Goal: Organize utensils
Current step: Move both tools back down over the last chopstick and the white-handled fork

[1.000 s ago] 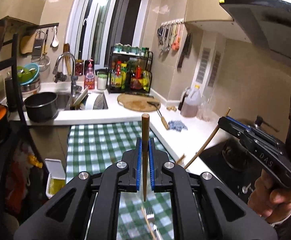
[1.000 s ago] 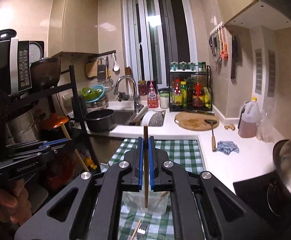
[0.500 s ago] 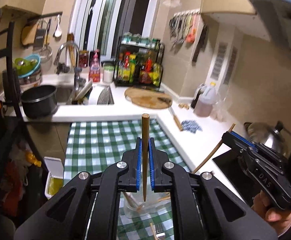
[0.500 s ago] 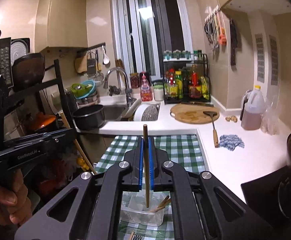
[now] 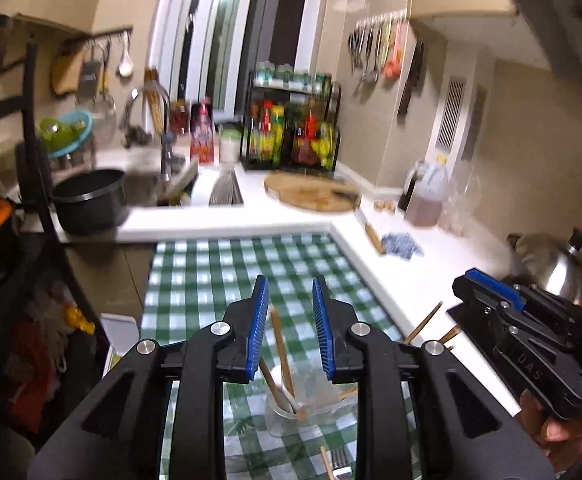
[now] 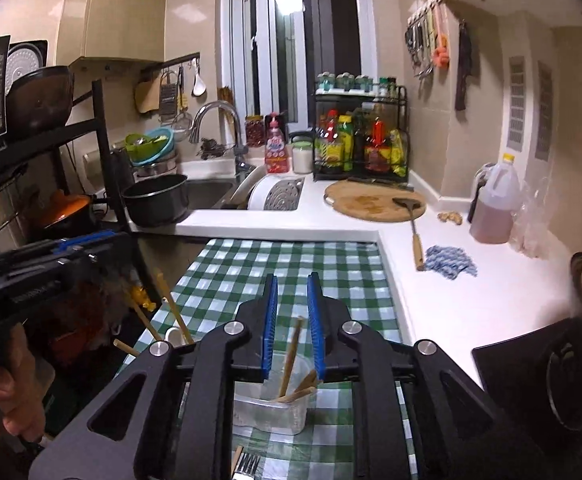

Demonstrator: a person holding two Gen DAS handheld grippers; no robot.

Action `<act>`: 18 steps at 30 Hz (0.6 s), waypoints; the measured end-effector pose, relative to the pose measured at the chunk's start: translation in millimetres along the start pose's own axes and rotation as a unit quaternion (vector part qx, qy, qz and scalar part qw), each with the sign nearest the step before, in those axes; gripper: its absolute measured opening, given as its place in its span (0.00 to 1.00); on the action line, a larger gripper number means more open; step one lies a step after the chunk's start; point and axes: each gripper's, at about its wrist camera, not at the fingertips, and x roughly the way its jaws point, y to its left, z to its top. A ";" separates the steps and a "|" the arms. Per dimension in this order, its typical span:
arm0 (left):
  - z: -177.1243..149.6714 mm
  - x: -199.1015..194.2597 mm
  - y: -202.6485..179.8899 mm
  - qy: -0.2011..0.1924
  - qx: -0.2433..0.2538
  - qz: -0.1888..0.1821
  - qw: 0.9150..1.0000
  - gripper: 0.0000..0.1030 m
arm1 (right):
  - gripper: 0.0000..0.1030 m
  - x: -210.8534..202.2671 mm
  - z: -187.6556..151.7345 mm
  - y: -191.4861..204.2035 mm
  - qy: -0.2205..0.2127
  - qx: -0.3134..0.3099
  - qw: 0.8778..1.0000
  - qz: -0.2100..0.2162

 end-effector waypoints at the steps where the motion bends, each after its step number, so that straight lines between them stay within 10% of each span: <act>1: 2.1 -9.2 -0.7 -0.010 -0.002 0.001 1.000 0.22 | 0.16 -7.7 2.2 0.5 -0.008 -0.001 1.000 -0.002; 10: -42.9 -101.7 -13.2 -0.066 -0.010 0.007 0.998 0.22 | 0.20 -100.1 -12.8 2.6 -0.070 0.004 0.998 -0.005; 18: -160.8 -125.9 -17.3 -0.034 -0.014 0.030 0.999 0.22 | 0.19 -139.6 -109.0 26.3 -0.046 0.006 0.999 -0.002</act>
